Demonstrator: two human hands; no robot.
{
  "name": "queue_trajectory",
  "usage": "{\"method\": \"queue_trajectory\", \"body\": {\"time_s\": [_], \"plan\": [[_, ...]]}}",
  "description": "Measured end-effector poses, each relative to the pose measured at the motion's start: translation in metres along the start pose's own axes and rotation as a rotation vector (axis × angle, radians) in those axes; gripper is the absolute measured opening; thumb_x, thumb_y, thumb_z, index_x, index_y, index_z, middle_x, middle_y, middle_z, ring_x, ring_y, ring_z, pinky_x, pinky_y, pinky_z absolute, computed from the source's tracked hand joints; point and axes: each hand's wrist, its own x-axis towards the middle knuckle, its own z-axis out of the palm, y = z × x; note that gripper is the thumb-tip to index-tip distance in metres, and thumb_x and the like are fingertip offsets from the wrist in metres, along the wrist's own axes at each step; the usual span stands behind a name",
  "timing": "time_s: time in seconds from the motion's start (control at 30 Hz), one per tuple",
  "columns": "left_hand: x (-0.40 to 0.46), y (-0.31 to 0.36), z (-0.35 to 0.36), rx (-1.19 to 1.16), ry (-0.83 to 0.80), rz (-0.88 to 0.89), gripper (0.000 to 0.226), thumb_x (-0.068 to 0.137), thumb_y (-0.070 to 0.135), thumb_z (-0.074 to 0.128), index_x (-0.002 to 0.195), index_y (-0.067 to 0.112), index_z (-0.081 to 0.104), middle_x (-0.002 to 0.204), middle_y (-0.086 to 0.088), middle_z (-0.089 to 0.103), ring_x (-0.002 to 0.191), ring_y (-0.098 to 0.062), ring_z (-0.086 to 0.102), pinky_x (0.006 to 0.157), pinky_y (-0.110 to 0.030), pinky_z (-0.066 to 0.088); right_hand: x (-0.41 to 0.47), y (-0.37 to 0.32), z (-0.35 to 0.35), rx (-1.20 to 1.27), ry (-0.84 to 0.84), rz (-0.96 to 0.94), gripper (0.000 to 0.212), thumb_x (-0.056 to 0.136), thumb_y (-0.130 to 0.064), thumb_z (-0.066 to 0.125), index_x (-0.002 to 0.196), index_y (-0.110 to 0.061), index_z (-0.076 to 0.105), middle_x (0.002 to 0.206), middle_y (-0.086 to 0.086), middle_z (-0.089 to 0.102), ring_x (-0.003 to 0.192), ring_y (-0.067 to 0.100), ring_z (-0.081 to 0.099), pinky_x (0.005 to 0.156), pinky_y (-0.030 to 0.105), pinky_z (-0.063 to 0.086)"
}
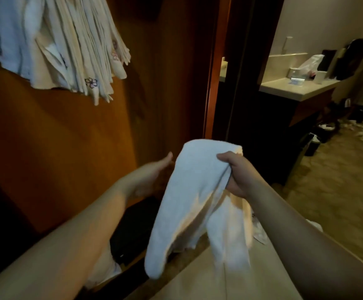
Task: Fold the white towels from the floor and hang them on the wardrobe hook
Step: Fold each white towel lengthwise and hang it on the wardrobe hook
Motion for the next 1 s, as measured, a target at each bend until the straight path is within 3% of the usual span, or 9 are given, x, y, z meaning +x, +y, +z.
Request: {"method": "queue_trajectory", "body": {"time_s": [0.1, 0.23, 0.3, 0.47, 0.6, 0.7, 0.83, 0.9, 1.0], "plan": [[-0.012, -0.037, 0.016, -0.100, 0.029, -0.010, 0.072, 0.078, 0.070, 0.043, 0.136, 0.029, 0.054, 0.144, 0.005, 0.052, 0.139, -0.023, 0.045, 0.117, -0.044, 0.033, 0.000, -0.009, 0.006, 0.093, 0.030, -0.076, 0.039, 0.099, -0.006, 0.048, 0.136, 0.007, 0.051, 0.121, 0.023, 0.070, 0.111, 0.035, 0.069, 0.094, 0.048, 0.053], [-0.019, -0.063, 0.032, 0.164, 0.181, 0.184, 0.087, 0.075, 0.082, 0.048, 0.150, 0.041, 0.033, 0.139, 0.026, 0.044, 0.102, 0.016, 0.050, 0.077, -0.011, 0.046, -0.002, -0.025, 0.025, 0.145, -0.005, -0.165, 0.039, 0.097, -0.008, 0.053, 0.133, 0.007, 0.053, 0.123, 0.024, 0.069, 0.114, 0.036, 0.068, 0.106, 0.052, 0.048], [-0.021, -0.065, 0.042, 0.226, 0.206, 0.319, 0.089, 0.068, 0.085, 0.064, 0.144, 0.062, 0.024, 0.133, 0.041, 0.039, 0.101, 0.024, 0.047, 0.077, -0.008, 0.043, -0.003, -0.033, 0.037, 0.134, -0.041, -0.207, 0.036, 0.096, -0.009, 0.054, 0.129, 0.005, 0.055, 0.121, 0.021, 0.071, 0.112, 0.033, 0.069, 0.103, 0.048, 0.050], [-0.014, -0.040, 0.063, 0.329, 0.571, 0.599, 0.077, 0.090, 0.048, 0.067, 0.148, 0.049, 0.016, 0.161, 0.014, 0.026, 0.148, -0.012, 0.029, 0.114, -0.050, 0.041, -0.003, -0.041, 0.065, 0.023, -0.133, -0.297, 0.030, 0.090, -0.013, 0.061, 0.117, -0.002, 0.061, 0.112, 0.015, 0.075, 0.105, 0.027, 0.073, 0.088, 0.038, 0.059], [-0.015, 0.003, 0.066, 0.512, 0.821, 0.742, 0.079, 0.090, 0.046, 0.066, 0.152, 0.034, 0.019, 0.162, 0.001, 0.028, 0.149, -0.021, 0.030, 0.113, -0.051, 0.043, -0.002, -0.046, 0.076, -0.107, -0.090, -0.305, 0.046, 0.083, -0.028, 0.070, 0.122, -0.008, 0.058, 0.113, 0.009, 0.075, 0.109, 0.025, 0.072, 0.097, 0.038, 0.056], [-0.010, 0.023, 0.064, 0.700, 0.926, 0.793, 0.069, 0.089, 0.030, 0.073, 0.149, 0.015, 0.042, 0.154, -0.006, 0.046, 0.142, -0.026, 0.043, 0.112, -0.049, 0.042, -0.001, -0.049, 0.079, -0.239, -0.096, -0.358, 0.026, 0.091, -0.030, 0.066, 0.111, -0.013, 0.062, 0.099, -0.001, 0.078, 0.100, 0.017, 0.074, 0.090, 0.033, 0.057], [-0.002, 0.018, 0.054, 0.738, 0.958, 0.759, 0.048, 0.087, 0.017, 0.075, 0.131, 0.024, 0.058, 0.115, 0.005, 0.069, 0.107, -0.019, 0.066, 0.084, -0.033, 0.057, -0.002, -0.058, 0.079, -0.399, 0.079, -0.485, 0.033, 0.081, -0.043, 0.064, 0.100, -0.016, 0.065, 0.089, 0.000, 0.077, 0.092, 0.020, 0.074, 0.089, 0.036, 0.058], [0.004, 0.001, 0.041, 0.691, 0.960, 0.629, 0.032, 0.091, 0.013, 0.066, 0.116, 0.032, 0.060, 0.086, 0.019, 0.060, 0.081, -0.007, 0.061, 0.064, -0.018, 0.045, -0.001, -0.070, 0.072, -0.367, 0.177, -0.536, 0.032, 0.076, -0.041, 0.063, 0.094, -0.014, 0.066, 0.083, -0.001, 0.074, 0.086, 0.020, 0.073, 0.084, 0.040, 0.056], [0.015, -0.025, 0.024, 0.677, 0.922, 0.473, 0.010, 0.093, 0.016, 0.062, 0.094, 0.026, 0.060, 0.077, 0.013, 0.055, 0.070, -0.011, 0.058, 0.054, -0.029, 0.045, 0.002, -0.080, 0.060, -0.313, 0.203, -0.533, 0.026, 0.081, -0.035, 0.063, 0.090, -0.011, 0.068, 0.083, 0.002, 0.075, 0.086, 0.022, 0.072, 0.090, 0.046, 0.055]]}}
